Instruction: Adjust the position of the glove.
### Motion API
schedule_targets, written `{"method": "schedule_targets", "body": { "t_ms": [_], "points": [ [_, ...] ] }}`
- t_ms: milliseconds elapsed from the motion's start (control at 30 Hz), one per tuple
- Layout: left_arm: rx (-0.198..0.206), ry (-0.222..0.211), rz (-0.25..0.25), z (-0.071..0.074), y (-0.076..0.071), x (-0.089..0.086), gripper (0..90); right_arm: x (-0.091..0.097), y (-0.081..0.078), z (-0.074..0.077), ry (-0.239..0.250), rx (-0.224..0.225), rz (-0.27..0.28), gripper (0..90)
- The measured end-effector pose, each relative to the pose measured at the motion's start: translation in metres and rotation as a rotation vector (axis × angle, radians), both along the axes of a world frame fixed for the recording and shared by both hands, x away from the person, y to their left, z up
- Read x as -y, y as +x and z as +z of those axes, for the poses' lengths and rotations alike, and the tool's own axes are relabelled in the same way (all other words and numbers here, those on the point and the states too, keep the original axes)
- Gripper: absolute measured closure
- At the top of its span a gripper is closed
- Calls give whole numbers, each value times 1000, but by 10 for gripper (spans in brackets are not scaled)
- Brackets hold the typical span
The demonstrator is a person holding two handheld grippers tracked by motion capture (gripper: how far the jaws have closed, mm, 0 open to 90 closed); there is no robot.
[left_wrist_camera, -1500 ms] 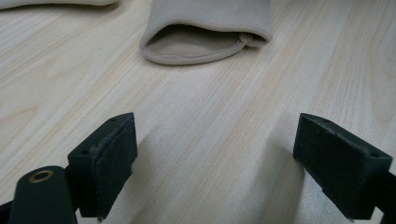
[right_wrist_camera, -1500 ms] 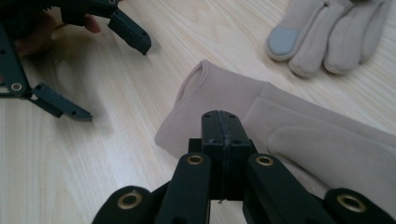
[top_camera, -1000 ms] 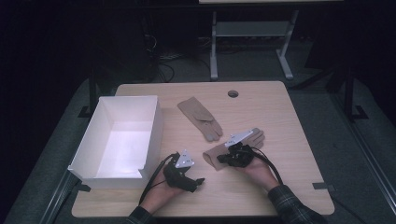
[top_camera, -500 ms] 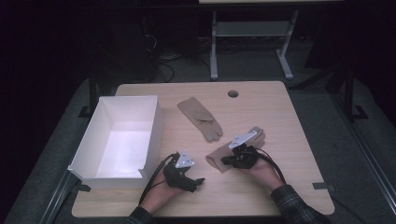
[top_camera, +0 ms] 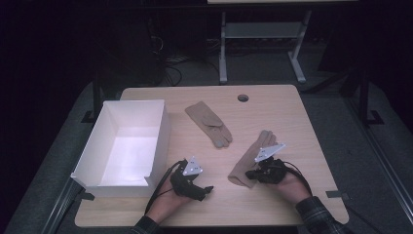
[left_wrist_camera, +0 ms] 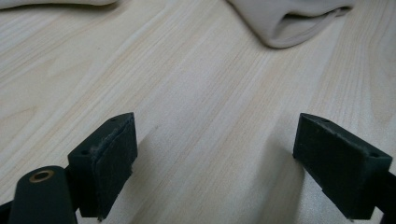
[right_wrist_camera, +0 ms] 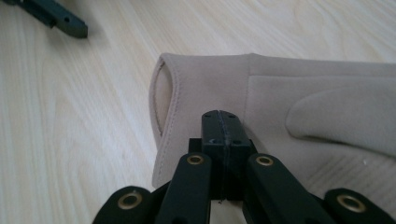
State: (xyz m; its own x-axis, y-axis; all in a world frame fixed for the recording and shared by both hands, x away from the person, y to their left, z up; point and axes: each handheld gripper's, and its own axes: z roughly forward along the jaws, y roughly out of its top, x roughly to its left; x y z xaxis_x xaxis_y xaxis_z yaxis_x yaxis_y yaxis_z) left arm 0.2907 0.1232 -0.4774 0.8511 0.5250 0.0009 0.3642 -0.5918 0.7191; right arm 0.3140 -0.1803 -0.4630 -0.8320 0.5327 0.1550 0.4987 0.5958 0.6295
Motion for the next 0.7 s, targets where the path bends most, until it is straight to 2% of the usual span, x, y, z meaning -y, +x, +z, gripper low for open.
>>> {"method": "schedule_targets", "body": {
  "t_ms": [700],
  "points": [
    [2, -1, 3, 0, 0, 0, 131, 55, -20, 2, -23, -21, -67, 900]
  ]
}}
